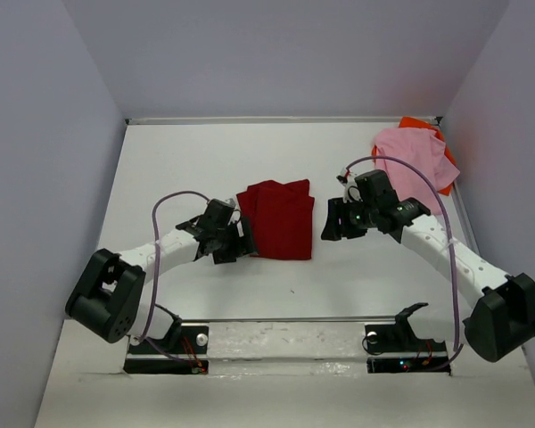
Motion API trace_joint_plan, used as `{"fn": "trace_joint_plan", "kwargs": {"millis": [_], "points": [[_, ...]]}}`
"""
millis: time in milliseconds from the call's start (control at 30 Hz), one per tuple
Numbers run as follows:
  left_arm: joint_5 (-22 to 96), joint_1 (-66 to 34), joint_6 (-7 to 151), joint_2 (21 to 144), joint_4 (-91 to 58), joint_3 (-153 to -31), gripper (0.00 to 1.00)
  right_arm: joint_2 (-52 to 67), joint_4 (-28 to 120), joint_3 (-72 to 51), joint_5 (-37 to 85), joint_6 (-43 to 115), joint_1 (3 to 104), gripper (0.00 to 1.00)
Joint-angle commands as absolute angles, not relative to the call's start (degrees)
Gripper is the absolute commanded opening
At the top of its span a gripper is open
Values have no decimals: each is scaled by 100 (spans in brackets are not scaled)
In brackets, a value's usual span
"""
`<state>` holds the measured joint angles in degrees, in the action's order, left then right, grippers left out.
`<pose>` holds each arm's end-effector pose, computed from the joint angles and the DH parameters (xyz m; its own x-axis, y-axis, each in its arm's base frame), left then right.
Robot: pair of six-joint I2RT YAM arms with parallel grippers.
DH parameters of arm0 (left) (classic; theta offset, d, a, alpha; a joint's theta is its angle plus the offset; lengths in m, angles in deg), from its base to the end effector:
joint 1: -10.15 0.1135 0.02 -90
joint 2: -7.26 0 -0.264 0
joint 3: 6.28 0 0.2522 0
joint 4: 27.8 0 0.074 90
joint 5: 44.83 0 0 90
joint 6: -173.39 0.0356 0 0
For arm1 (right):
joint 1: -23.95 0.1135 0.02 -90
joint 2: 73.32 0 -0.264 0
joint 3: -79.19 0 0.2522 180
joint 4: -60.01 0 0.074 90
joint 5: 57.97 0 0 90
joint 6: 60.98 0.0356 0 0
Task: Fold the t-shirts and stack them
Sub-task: Put the neatly folded tshirt into the corner of the board with the left arm
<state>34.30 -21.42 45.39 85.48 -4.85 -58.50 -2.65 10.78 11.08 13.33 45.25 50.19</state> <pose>0.2217 -0.1441 0.1792 -0.8878 -0.1641 -0.4299 0.0927 0.8513 -0.5164 0.2203 0.1213 0.2667 -0.8435 -0.1206 -0.5235 -0.3759 0.8287 0.4148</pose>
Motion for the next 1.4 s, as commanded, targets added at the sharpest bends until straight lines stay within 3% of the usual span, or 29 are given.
{"fn": "trace_joint_plan", "kwargs": {"millis": [0,367,433,467,500,567,767,1100,1267,1367], "points": [[2882,-2043,4226,8548,-1272,-5643,86,-503,1294,1103,1226,4651,5023,55],[2795,-2035,4332,9418,-1280,-6311,81,-635,1285,1155,1243,4721,5023,56],[2725,-2026,4261,9497,-1368,-6294,67,-653,1285,1164,1252,4730,5023,56],[2681,-2034,4235,9567,-1525,-6267,50,-661,1285,1173,1252,4747,5023,56],[2654,-2035,4209,9629,-1631,-6267,14,-670,1285,1173,1261,4748,5023,56],[2628,-2034,4173,9840,-1624,-6320,6,-662,1285,1173,1252,4756,5023,56],[2786,-2008,4287,10314,-1448,-6732,5,-723,1285,1164,1270,4774,5023,56],[2689,-1367,4463,11896,-624,-8594,4,-846,1179,1085,1129,4914,5023,56],[2847,-570,4630,12511,194,-10386,1,-987,1065,1137,1085,4985,5023,56],[2715,133,4552,12679,406,-10818,1,-1083,1056,1199,1094,5020,5023,56]]}}
